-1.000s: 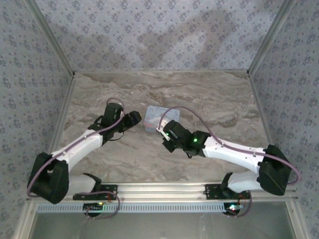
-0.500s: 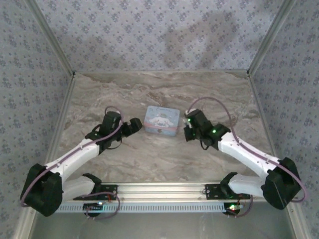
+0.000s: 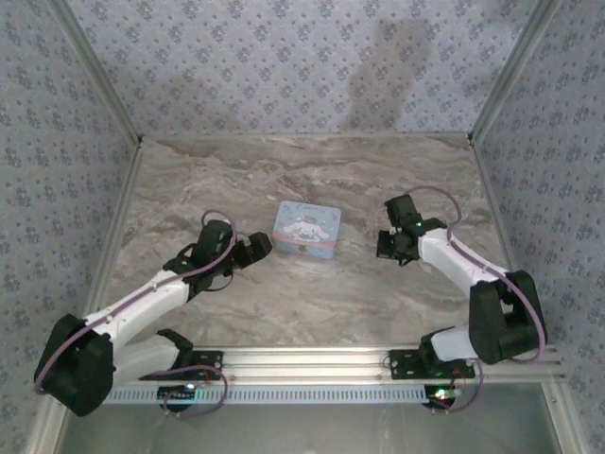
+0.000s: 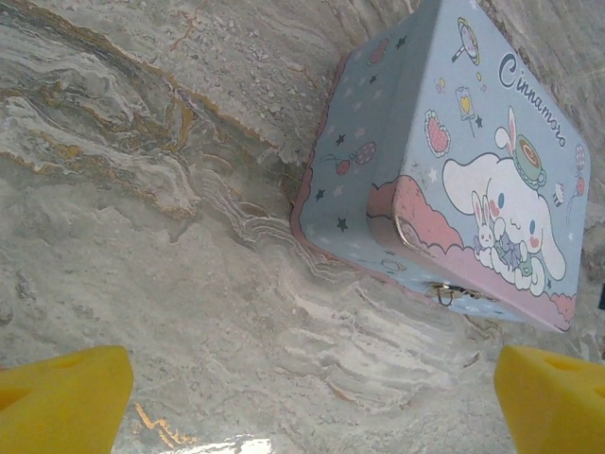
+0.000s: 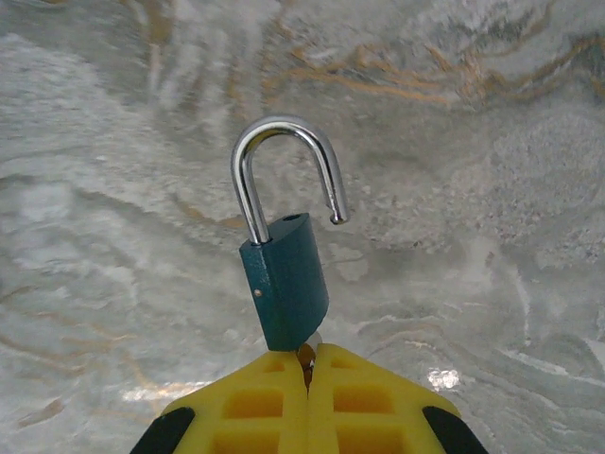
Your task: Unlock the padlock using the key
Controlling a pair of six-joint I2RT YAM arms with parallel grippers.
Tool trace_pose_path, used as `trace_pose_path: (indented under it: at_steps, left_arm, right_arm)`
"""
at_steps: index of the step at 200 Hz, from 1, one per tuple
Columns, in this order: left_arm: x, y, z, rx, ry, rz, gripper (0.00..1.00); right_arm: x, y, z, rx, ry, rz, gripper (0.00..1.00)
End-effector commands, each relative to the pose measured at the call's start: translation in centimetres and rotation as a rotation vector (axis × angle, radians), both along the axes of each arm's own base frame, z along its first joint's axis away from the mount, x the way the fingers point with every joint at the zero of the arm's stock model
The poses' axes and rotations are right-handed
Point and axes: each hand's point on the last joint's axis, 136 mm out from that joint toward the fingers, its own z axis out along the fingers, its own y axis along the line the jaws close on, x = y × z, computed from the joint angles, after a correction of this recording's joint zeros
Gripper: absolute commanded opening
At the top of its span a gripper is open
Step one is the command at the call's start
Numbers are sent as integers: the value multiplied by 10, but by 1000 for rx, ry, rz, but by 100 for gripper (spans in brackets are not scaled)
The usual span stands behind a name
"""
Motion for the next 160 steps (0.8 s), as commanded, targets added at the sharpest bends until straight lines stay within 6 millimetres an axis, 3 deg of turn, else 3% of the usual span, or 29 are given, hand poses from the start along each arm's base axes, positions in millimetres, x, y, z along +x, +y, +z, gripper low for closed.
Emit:
trace_pose_path:
  at_steps: [1,116,160]
  left_arm:
    - [-3,3,-2,6,-1,18,98]
    - [-7,7,-3,14,-2,28,98]
    - [-6,8,-2,20,-5,34,98]
  right_arm:
    - [11,-1,-3,27,10,-42,0]
    - [32,-8,-26,20,67,-109,4]
    - [33,-11,-23,14,70,-119,25]
